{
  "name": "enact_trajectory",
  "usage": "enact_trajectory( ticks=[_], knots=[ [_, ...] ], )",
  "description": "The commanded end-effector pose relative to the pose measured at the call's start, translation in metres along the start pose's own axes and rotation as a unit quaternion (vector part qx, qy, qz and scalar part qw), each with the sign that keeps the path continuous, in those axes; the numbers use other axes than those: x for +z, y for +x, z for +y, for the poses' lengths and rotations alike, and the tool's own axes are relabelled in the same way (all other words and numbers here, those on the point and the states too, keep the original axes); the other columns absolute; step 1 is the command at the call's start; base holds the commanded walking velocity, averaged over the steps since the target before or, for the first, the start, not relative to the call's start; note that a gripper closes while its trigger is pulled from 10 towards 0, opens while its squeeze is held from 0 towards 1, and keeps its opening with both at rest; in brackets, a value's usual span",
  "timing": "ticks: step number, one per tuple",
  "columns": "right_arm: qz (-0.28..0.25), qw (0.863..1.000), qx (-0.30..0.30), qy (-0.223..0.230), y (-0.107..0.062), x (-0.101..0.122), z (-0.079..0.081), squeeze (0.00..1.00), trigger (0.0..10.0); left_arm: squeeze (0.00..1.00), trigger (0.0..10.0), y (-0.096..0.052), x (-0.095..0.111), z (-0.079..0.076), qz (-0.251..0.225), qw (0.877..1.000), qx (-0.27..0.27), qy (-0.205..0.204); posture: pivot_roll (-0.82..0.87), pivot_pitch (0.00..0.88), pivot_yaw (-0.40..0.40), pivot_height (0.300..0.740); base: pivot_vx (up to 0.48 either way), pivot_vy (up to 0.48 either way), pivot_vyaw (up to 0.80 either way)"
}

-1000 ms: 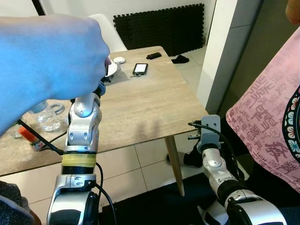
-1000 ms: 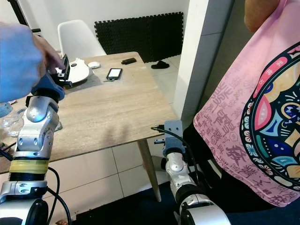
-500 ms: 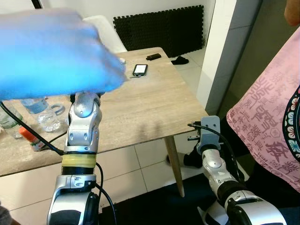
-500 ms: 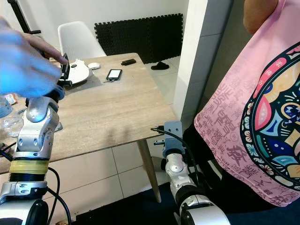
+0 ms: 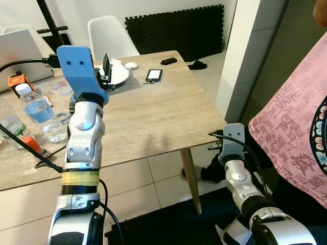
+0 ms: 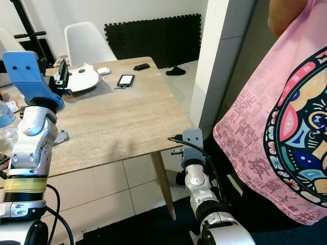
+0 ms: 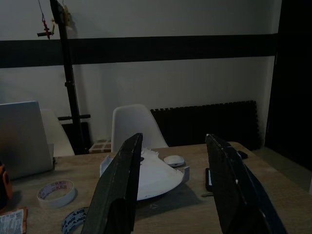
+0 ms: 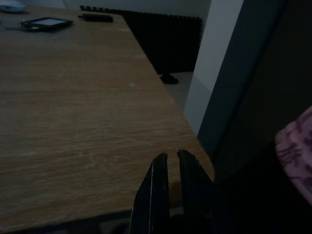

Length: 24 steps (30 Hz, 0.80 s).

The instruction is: Restocking fridge

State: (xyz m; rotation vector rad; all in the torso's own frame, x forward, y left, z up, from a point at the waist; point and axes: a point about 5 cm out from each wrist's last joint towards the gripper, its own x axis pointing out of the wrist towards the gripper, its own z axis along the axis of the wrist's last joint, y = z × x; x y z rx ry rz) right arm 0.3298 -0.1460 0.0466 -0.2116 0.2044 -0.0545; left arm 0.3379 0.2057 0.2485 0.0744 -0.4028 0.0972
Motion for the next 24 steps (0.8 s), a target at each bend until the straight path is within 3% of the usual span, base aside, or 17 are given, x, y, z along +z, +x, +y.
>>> enact_trajectory(
  ticks=[1, 4, 5, 6, 7, 10, 12, 17, 24],
  knots=[
    [-0.002, 1.000, -0.001, -0.001, -0.002, -0.002, 0.000, 0.00, 10.0, 0.00, 10.0, -0.004, -0.003, 0.005, 0.011, 1.000, 0.009, -0.007, 0.10, 0.000, -0.003, 0.740, 0.000, 0.000, 0.00],
    [-0.001, 1.000, -0.004, 0.001, -0.005, -0.006, -0.003, 0.00, 10.0, 0.00, 10.0, -0.008, -0.006, 0.009, 0.023, 1.000, 0.013, -0.004, 0.10, 0.000, -0.007, 0.740, 0.000, 0.000, 0.00],
    [0.000, 1.000, -0.013, 0.005, -0.009, -0.010, -0.010, 0.00, 10.0, 0.00, 10.0, -0.017, -0.011, 0.021, 0.041, 0.999, 0.025, 0.004, 0.09, 0.000, -0.023, 0.740, 0.000, 0.000, 0.00],
    [0.000, 1.000, -0.013, 0.005, -0.009, -0.010, -0.010, 0.00, 10.0, 0.00, 10.0, -0.017, -0.011, 0.021, 0.041, 0.999, 0.025, 0.004, 0.09, 0.000, -0.023, 0.740, 0.000, 0.000, 0.00],
    [0.001, 1.000, -0.025, 0.013, -0.012, -0.015, -0.019, 0.00, 10.0, 0.00, 10.0, -0.027, -0.016, 0.033, 0.060, 0.997, 0.039, 0.013, 0.10, 0.000, -0.032, 0.740, 0.000, 0.000, 0.00],
    [0.004, 0.999, -0.038, 0.021, -0.015, -0.018, -0.029, 0.00, 10.0, 0.00, 10.0, -0.037, -0.022, 0.043, 0.081, 0.995, 0.049, 0.027, 0.10, 0.010, -0.046, 0.740, 0.000, 0.000, 0.00],
    [0.002, 0.998, -0.057, 0.030, -0.017, -0.017, -0.046, 0.00, 10.0, 0.00, 10.0, -0.054, -0.041, 0.055, 0.136, 0.988, 0.060, 0.051, 0.09, 0.019, -0.059, 0.740, 0.000, 0.000, 0.00],
    [-0.024, 0.996, -0.078, 0.031, -0.015, -0.001, -0.066, 0.00, 10.0, 0.00, 10.0, -0.069, -0.068, 0.052, 0.194, 0.978, 0.046, 0.059, 0.07, 0.034, -0.069, 0.740, 0.000, 0.000, 0.00],
    [-0.061, 0.993, -0.090, 0.036, -0.013, 0.023, -0.075, 0.00, 10.0, 0.00, 10.0, -0.069, -0.083, 0.037, 0.224, 0.973, 0.017, 0.051, 0.04, 0.040, -0.070, 0.740, 0.000, 0.000, 0.00]
  ],
)
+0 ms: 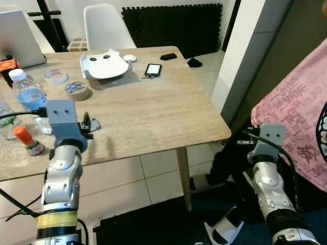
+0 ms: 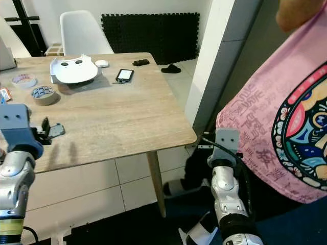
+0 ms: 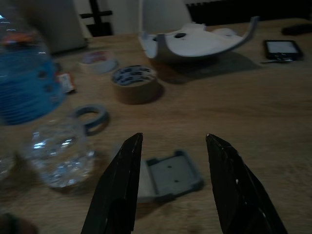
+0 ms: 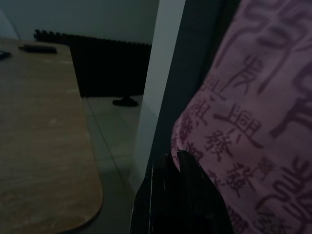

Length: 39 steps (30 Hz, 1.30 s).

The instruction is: Restocking fridge

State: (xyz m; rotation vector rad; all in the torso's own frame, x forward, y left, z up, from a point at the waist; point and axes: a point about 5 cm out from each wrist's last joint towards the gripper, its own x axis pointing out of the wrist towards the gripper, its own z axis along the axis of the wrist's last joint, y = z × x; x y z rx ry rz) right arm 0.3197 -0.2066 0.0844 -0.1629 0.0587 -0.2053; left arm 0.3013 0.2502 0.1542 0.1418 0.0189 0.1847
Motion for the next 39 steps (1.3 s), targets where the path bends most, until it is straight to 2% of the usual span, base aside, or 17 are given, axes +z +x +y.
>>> enact_trajectory(
  ticks=[1, 2, 4, 5, 9, 13, 18, 19, 20, 21, 23, 24, 26, 29, 31, 38, 39],
  knots=[
    [-0.007, 1.000, -0.010, 0.002, 0.001, 0.008, -0.007, 0.00, 10.0, 0.23, 10.0, 0.002, -0.010, -0.010, 0.025, 1.000, -0.016, 0.008, 0.03, 0.041, -0.069, 0.740, 0.000, 0.000, 0.00],
    [-0.016, 1.000, -0.007, 0.000, 0.000, 0.012, -0.007, 0.00, 10.0, 1.00, 10.0, 0.003, -0.012, -0.011, 0.030, 0.999, -0.014, 0.005, 0.03, 0.042, -0.068, 0.740, 0.000, 0.000, 0.00],
    [-0.022, 1.000, -0.003, -0.004, -0.002, 0.016, -0.007, 0.00, 10.0, 1.00, 10.0, 0.002, -0.014, -0.008, 0.037, 0.999, 0.002, -0.002, 0.03, 0.044, -0.070, 0.740, 0.000, 0.000, 0.00],
    [-0.025, 1.000, 0.001, -0.008, -0.004, 0.018, -0.007, 0.00, 10.0, 1.00, 10.0, 0.001, -0.016, -0.001, 0.046, 0.998, 0.033, -0.017, 0.03, 0.046, -0.073, 0.740, 0.000, 0.000, 0.00],
    [-0.020, 1.000, 0.002, -0.008, -0.006, 0.018, -0.008, 0.00, 10.0, 1.00, 10.0, -0.002, -0.017, 0.005, 0.052, 0.996, 0.060, -0.031, 0.03, 0.050, -0.076, 0.740, 0.000, 0.000, 0.00],
    [-0.006, 1.000, 0.006, -0.013, -0.008, 0.017, -0.010, 0.00, 10.0, 1.00, 10.0, -0.014, -0.021, 0.014, 0.057, 0.988, 0.117, -0.077, 0.04, 0.063, -0.087, 0.740, 0.000, 0.000, 0.00],
    [-0.005, 1.000, 0.006, -0.013, -0.008, 0.017, -0.010, 0.00, 10.0, 1.00, 10.0, -0.016, -0.023, 0.018, 0.062, 0.984, 0.136, -0.092, 0.04, 0.063, -0.087, 0.740, 0.000, 0.000, 0.00],
    [-0.001, 1.000, 0.010, -0.016, -0.010, 0.018, -0.009, 0.00, 10.0, 0.00, 10.0, -0.011, -0.038, 0.026, 0.096, 0.959, 0.177, -0.198, 0.03, 0.073, -0.104, 0.740, 0.000, 0.000, 0.00],
    [0.000, 1.000, 0.012, -0.018, -0.011, 0.020, -0.009, 0.00, 10.0, 0.00, 10.0, -0.007, -0.043, 0.028, 0.109, 0.947, 0.184, -0.241, 0.03, 0.075, -0.105, 0.740, 0.000, 0.000, 0.00],
    [0.000, 1.000, 0.012, -0.018, -0.011, 0.020, -0.009, 0.00, 10.0, 0.00, 10.0, -0.007, -0.043, 0.028, 0.109, 0.947, 0.184, -0.241, 0.03, 0.075, -0.105, 0.740, 0.000, 0.000, 0.00],
    [-0.001, 1.000, 0.014, -0.021, -0.013, 0.022, -0.010, 0.00, 10.0, 0.00, 10.0, -0.001, -0.047, 0.029, 0.118, 0.932, 0.186, -0.289, 0.02, 0.079, -0.104, 0.740, 0.000, 0.000, 0.00],
    [-0.001, 1.000, 0.014, -0.021, -0.013, 0.022, -0.010, 0.00, 10.0, 0.00, 10.0, -0.001, -0.047, 0.029, 0.118, 0.932, 0.186, -0.289, 0.02, 0.079, -0.104, 0.740, 0.000, 0.000, 0.00],
    [-0.002, 1.000, 0.012, -0.022, -0.013, 0.023, -0.012, 0.00, 10.0, 0.00, 10.0, 0.005, -0.048, 0.026, 0.125, 0.922, 0.171, -0.323, 0.02, 0.088, -0.106, 0.740, 0.000, 0.000, 0.00],
    [-0.002, 1.000, 0.011, -0.021, -0.014, 0.024, -0.013, 0.00, 10.0, 0.00, 9.6, 0.009, -0.048, 0.021, 0.131, 0.918, 0.150, -0.344, 0.01, 0.092, -0.105, 0.740, 0.000, 0.000, 0.00],
    [-0.004, 1.000, 0.014, -0.017, -0.015, 0.026, -0.009, 0.00, 10.0, 0.00, 10.0, 0.014, -0.047, 0.012, 0.138, 0.918, 0.119, -0.353, 0.01, 0.093, -0.104, 0.740, 0.000, 0.000, 0.00],
    [-0.008, 1.000, 0.019, -0.011, -0.014, 0.031, -0.003, 0.00, 10.0, 0.00, 10.0, 0.023, -0.047, -0.001, 0.157, 0.921, 0.087, -0.346, 0.01, 0.092, -0.105, 0.740, 0.000, 0.000, 0.00],
    [-0.008, 1.000, 0.021, -0.011, -0.013, 0.032, -0.002, 0.00, 10.0, 0.00, 5.4, 0.026, -0.048, -0.002, 0.162, 0.923, 0.088, -0.339, 0.01, 0.086, -0.103, 0.740, 0.000, 0.000, 0.00]
  ],
)
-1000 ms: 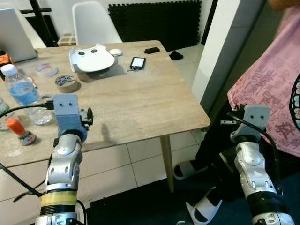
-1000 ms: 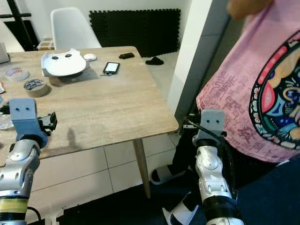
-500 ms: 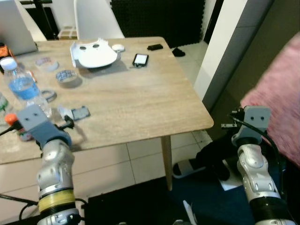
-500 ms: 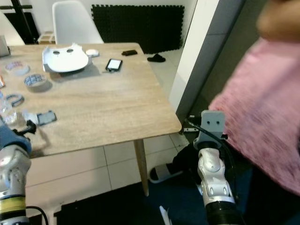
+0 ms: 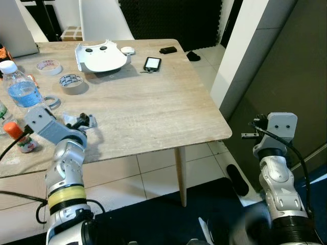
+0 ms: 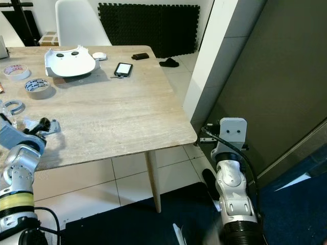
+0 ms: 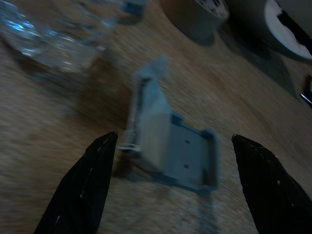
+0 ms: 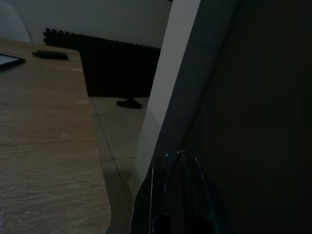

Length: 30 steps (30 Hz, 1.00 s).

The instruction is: Restocking fridge

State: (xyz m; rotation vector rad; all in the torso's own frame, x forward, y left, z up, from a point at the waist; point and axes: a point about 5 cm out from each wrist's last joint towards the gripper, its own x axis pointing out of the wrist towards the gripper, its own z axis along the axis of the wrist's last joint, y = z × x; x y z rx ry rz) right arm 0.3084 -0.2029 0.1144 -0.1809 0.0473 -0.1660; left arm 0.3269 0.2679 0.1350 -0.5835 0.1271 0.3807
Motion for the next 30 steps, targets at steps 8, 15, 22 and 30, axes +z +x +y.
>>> enact_trajectory(
  ticks=[8, 15, 22, 30],
  knots=[
    [0.002, 1.000, 0.004, -0.002, 0.002, 0.005, 0.000, 0.00, 10.0, 0.00, 0.0, 0.011, -0.026, 0.017, 0.057, 0.998, 0.033, 0.022, 0.01, 0.069, -0.102, 0.740, 0.000, 0.000, 0.00],
    [0.002, 1.000, 0.007, -0.002, 0.005, 0.006, 0.003, 0.00, 10.0, 0.00, 0.0, 0.011, -0.020, 0.029, 0.027, 0.998, 0.045, 0.031, 0.01, 0.049, -0.106, 0.740, 0.000, 0.000, 0.00],
    [0.003, 1.000, 0.008, 0.000, 0.007, 0.006, 0.005, 0.00, 10.0, 0.00, 2.0, 0.003, -0.010, -0.013, -0.060, 0.975, -0.092, 0.193, 0.02, 0.033, -0.105, 0.740, 0.000, 0.000, 0.00],
    [0.003, 1.000, 0.011, 0.003, 0.007, 0.006, 0.011, 0.00, 10.0, 0.00, 10.0, -0.010, -0.014, -0.050, -0.071, 0.946, -0.181, 0.258, 0.03, 0.031, -0.104, 0.740, 0.000, 0.000, 0.00]
  ],
)
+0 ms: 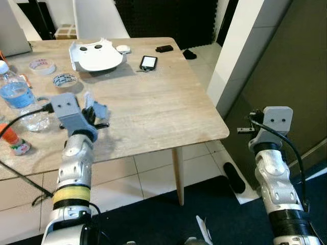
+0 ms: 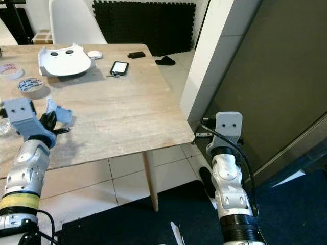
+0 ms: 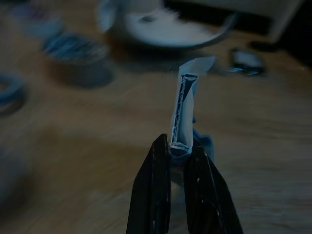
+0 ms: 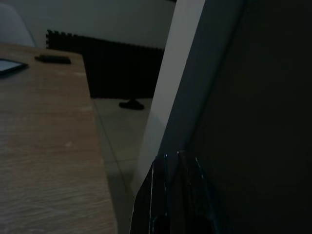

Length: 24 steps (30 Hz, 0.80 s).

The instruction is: Restocking fridge

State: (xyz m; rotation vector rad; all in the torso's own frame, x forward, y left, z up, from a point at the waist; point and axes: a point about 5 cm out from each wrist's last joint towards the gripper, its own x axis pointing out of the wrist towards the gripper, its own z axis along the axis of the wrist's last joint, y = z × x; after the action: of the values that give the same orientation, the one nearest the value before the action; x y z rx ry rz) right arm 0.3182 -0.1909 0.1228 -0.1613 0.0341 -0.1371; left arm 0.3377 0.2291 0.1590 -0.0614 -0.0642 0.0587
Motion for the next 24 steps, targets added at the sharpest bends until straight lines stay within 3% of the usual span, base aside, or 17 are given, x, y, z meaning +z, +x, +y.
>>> enact_trajectory(
  ticks=[1, 3, 4, 6, 7, 8, 9, 11, 12, 13, 14, 16, 17, 20, 22, 23, 24],
  knots=[
    [0.010, 1.000, -0.003, -0.007, 0.000, -0.005, -0.001, 0.00, 10.0, 0.00, 10.0, -0.003, -0.009, -0.011, 0.025, 0.999, -0.022, 0.010, 0.03, 0.031, -0.104, 0.740, 0.000, 0.000, 0.00],
    [0.011, 1.000, -0.003, -0.006, 0.000, -0.005, 0.000, 0.00, 10.0, 0.00, 10.0, -0.003, -0.010, -0.018, 0.037, 0.999, -0.036, 0.009, 0.03, 0.029, -0.104, 0.740, 0.000, 0.000, 0.00],
    [0.011, 1.000, -0.003, -0.004, 0.000, -0.005, -0.001, 0.00, 10.0, 0.00, 10.0, 0.002, 0.004, -0.021, 0.009, 1.000, -0.025, -0.008, 0.03, 0.028, -0.105, 0.740, 0.000, 0.000, 0.00],
    [0.009, 1.000, -0.003, -0.003, 0.001, -0.004, -0.001, 0.00, 10.0, 0.00, 10.0, 0.011, 0.045, -0.013, -0.087, 0.994, 0.039, 0.058, 0.03, 0.027, -0.106, 0.740, 0.000, 0.000, 0.00],
    [0.008, 1.000, -0.002, -0.002, 0.002, -0.004, -0.001, 0.00, 10.0, 0.00, 10.0, 0.011, 0.075, -0.009, -0.164, 0.974, 0.093, 0.127, 0.03, 0.027, -0.107, 0.740, 0.000, 0.000, 0.00],
    [0.008, 1.000, -0.002, -0.002, 0.002, -0.003, -0.002, 0.00, 10.0, 0.00, 10.0, 0.001, 0.120, -0.006, -0.282, 0.923, 0.155, 0.212, 0.02, 0.026, -0.106, 0.740, 0.000, 0.000, 0.00],
    [0.008, 1.000, -0.002, -0.002, 0.002, -0.003, -0.002, 0.00, 10.0, 0.00, 10.0, 0.001, 0.120, -0.006, -0.282, 0.923, 0.155, 0.212, 0.02, 0.026, -0.106, 0.740, 0.000, 0.000, 0.00],
    [0.007, 1.000, -0.002, -0.002, 0.003, -0.002, -0.002, 0.00, 10.0, 0.00, 10.0, -0.021, 0.177, -0.008, -0.425, 0.822, 0.238, 0.295, 0.03, 0.024, -0.106, 0.740, 0.000, 0.000, 0.00],
    [0.006, 1.000, -0.002, -0.001, 0.003, -0.002, -0.003, 0.00, 10.0, 0.00, 10.0, -0.029, 0.192, -0.007, -0.455, 0.792, 0.266, 0.310, 0.03, 0.024, -0.106, 0.740, 0.000, 0.000, 0.00],
    [0.007, 1.000, -0.002, -0.001, 0.003, -0.002, -0.003, 0.00, 10.0, 0.00, 10.0, -0.031, 0.199, -0.003, -0.458, 0.782, 0.287, 0.309, 0.03, 0.021, -0.104, 0.740, 0.000, 0.000, 0.00],
    [0.007, 1.000, -0.002, -0.001, 0.004, -0.002, -0.003, 0.00, 10.0, 0.00, 10.0, -0.033, 0.202, -0.001, -0.458, 0.778, 0.299, 0.308, 0.03, 0.021, -0.104, 0.740, 0.000, 0.000, 0.00],
    [0.009, 1.000, -0.002, -0.001, 0.003, -0.005, -0.002, 0.00, 10.0, 0.00, 10.0, -0.018, 0.183, 0.003, -0.388, 0.828, 0.277, 0.296, 0.03, 0.021, -0.102, 0.740, 0.000, 0.000, 0.00],
    [0.010, 1.000, -0.002, -0.002, 0.003, -0.005, -0.002, 0.00, 10.0, 0.93, 10.0, -0.014, 0.172, 0.001, -0.367, 0.844, 0.256, 0.294, 0.02, 0.023, -0.098, 0.740, 0.000, 0.000, 0.00],
    [0.011, 1.000, -0.006, -0.001, 0.002, -0.006, -0.002, 0.00, 10.0, 1.00, 10.0, -0.012, 0.158, -0.005, -0.361, 0.857, 0.243, 0.276, 0.02, 0.022, -0.100, 0.740, 0.000, 0.000, 0.00],
    [0.012, 1.000, -0.007, -0.001, 0.002, -0.007, -0.003, 0.00, 10.0, 1.00, 10.0, -0.012, 0.155, -0.008, -0.363, 0.856, 0.246, 0.274, 0.02, 0.023, -0.101, 0.740, 0.000, 0.000, 0.00],
    [0.013, 1.000, -0.006, -0.001, 0.001, -0.008, -0.003, 0.00, 10.0, 0.47, 10.0, -0.011, 0.154, -0.010, -0.363, 0.856, 0.246, 0.276, 0.02, 0.022, -0.102, 0.740, 0.000, 0.000, 0.00],
    [0.014, 1.000, -0.005, -0.002, 0.001, -0.009, -0.003, 0.00, 10.0, 0.47, 10.0, -0.011, 0.153, -0.011, -0.362, 0.855, 0.246, 0.276, 0.02, 0.022, -0.103, 0.740, 0.000, 0.000, 0.00]
  ],
)
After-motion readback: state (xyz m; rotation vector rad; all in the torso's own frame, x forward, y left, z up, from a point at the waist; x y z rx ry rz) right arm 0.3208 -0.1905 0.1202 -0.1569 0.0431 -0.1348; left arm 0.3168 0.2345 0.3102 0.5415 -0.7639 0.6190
